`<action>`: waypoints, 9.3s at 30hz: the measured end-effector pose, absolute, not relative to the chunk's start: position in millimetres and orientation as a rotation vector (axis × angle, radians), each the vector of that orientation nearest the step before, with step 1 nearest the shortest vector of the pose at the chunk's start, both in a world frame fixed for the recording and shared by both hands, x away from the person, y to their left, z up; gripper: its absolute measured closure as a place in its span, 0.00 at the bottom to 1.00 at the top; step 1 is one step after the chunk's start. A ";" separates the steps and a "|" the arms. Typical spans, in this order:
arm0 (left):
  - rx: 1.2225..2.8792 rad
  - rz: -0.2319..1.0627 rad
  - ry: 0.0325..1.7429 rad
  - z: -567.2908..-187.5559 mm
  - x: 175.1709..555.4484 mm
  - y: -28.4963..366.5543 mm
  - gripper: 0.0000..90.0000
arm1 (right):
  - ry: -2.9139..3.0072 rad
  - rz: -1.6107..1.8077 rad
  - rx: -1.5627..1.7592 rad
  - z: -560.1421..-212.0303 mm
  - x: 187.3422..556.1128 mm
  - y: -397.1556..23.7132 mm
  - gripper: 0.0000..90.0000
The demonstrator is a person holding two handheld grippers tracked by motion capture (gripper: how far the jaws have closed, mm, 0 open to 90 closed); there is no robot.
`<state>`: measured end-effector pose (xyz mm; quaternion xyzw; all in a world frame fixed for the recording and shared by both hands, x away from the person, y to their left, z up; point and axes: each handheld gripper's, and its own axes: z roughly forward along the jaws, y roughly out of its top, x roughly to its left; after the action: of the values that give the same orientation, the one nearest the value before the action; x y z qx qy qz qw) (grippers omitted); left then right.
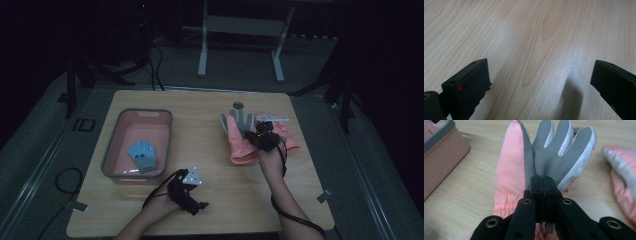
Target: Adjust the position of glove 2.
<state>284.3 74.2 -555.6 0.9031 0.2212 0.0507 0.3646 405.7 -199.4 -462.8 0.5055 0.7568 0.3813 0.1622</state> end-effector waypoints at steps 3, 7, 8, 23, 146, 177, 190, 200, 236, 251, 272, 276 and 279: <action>2.324 0.132 0.569 -555.4 284.6 74.6 0.03 | 2.149 1.110 1.485 -468.9 399.0 -198.6 0.98; 2.322 0.135 0.568 -555.5 284.4 74.8 0.03 | 2.164 1.108 1.514 -476.3 388.5 -194.0 0.98; 2.318 0.137 0.569 -555.6 284.0 74.8 0.03 | 2.160 1.111 1.521 -477.3 385.8 -193.4 0.98; 2.320 0.166 0.559 -556.7 281.9 74.3 0.03 | 2.119 1.133 1.573 -504.3 349.8 -194.0 0.98; 2.335 0.150 0.553 -558.8 279.6 72.6 0.03 | 1.944 0.821 1.740 -512.6 349.8 -299.3 0.98; 2.334 0.147 0.557 -559.2 279.4 72.0 0.03 | 2.411 0.879 1.331 -472.8 372.6 -352.3 0.63; 2.336 0.145 0.556 -559.5 279.3 72.4 0.03 | 2.408 0.912 1.455 -504.8 381.9 -345.3 0.60; 2.341 0.149 0.555 -560.2 278.6 71.9 0.03 | 2.359 0.967 1.517 -526.1 376.5 -341.0 0.91; 2.337 0.164 0.545 -559.1 278.4 71.8 0.03 | 2.185 0.986 1.350 -413.0 350.8 -218.3 0.99; 2.336 0.167 0.540 -558.0 277.4 71.9 0.03 | 2.209 0.934 1.397 -443.4 342.5 -176.1 0.99; 2.347 0.175 0.538 -558.1 277.3 71.8 0.03 | 2.236 0.914 1.452 -480.2 353.4 -171.0 0.91; 2.335 0.199 0.551 -555.4 277.9 73.0 0.03 | 2.274 0.933 1.383 -470.7 351.1 -175.2 0.76; 2.323 0.194 0.563 -554.9 278.8 74.3 0.03 | 2.302 0.972 1.345 -464.8 350.5 -180.8 0.59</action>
<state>278.8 74.3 -554.9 0.9025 0.2189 0.0752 0.3632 350.5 -180.8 -464.8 0.4684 0.8019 0.3386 0.1514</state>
